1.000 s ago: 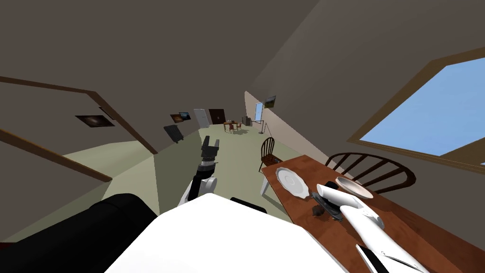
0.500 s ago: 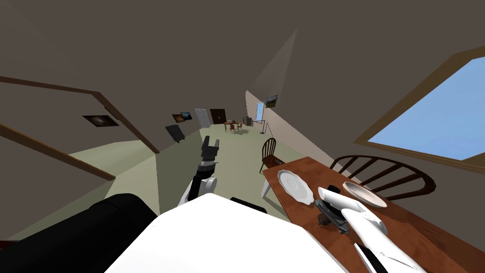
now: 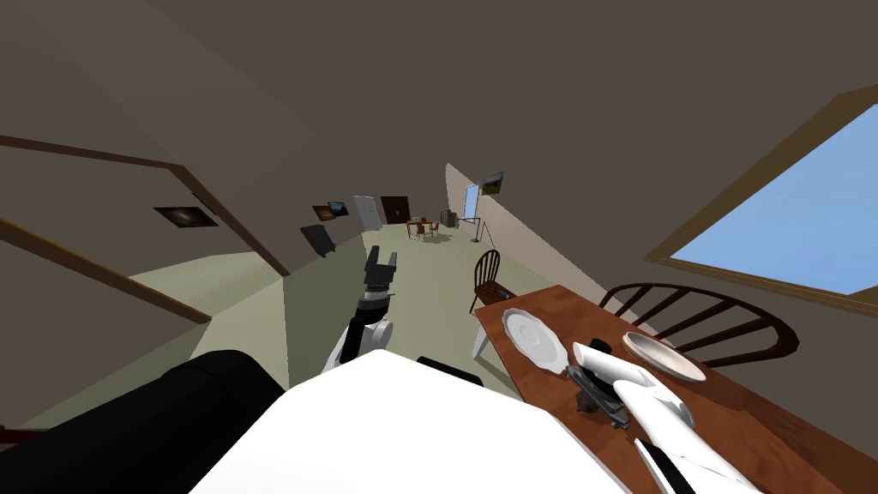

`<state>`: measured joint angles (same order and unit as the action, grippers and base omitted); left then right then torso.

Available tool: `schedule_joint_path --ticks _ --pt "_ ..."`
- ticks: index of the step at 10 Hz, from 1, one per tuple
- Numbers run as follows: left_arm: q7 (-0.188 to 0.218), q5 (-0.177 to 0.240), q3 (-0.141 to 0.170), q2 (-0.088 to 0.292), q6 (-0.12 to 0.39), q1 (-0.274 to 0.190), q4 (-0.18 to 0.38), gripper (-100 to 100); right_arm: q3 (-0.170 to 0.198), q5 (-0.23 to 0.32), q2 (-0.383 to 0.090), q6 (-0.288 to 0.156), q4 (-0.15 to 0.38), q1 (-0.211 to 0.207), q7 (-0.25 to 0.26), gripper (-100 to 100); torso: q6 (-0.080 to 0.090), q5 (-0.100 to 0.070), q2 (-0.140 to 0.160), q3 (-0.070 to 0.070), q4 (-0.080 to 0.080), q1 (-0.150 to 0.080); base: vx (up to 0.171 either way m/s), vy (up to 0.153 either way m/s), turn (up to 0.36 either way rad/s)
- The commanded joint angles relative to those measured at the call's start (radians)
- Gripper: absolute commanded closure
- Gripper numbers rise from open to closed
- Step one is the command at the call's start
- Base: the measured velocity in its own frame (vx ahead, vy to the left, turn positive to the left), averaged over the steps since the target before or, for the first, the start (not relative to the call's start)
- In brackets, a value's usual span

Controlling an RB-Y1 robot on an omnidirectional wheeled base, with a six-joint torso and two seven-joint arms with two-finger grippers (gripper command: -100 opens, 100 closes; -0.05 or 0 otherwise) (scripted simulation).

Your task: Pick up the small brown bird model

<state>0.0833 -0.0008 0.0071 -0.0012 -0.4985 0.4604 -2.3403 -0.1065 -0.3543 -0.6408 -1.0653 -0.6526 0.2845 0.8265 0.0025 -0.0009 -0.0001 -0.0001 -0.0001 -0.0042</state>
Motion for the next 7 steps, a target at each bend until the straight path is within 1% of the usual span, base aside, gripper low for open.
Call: schedule_joint_path --ticks 1,2,3,7 --pt "0.0 0.0 0.0 0.0 0.0 0.0 0.0 0 0.006 0.009 0.015 0.028 0.019 -0.002 -0.012 -100 0.0 0.0 0.0 0.0 0.0 0.0 0.02 -0.058 0.018" --pt "0.0 0.0 0.0 0.0 0.0 0.0 0.0 0 0.004 0.006 0.011 0.015 0.008 -0.004 -0.009 -100 0.0 0.0 0.0 0.0 0.0 0.0 0.008 -0.025 0.006" --pt "0.0 0.0 0.0 0.0 0.0 0.0 0.0 0 0.004 0.007 0.012 0.019 0.009 -0.004 -0.011 100 0.0 0.0 0.0 0.0 0.0 0.002 0.002 -0.005 0.0" --pt "0.0 0.0 0.0 0.0 0.0 0.0 0.0 0 0.005 0.008 0.01 0.017 0.01 -0.006 -0.01 100 -0.002 -0.001 -0.002 -0.001 0.0 0.001 -0.001 -0.001 -0.005"
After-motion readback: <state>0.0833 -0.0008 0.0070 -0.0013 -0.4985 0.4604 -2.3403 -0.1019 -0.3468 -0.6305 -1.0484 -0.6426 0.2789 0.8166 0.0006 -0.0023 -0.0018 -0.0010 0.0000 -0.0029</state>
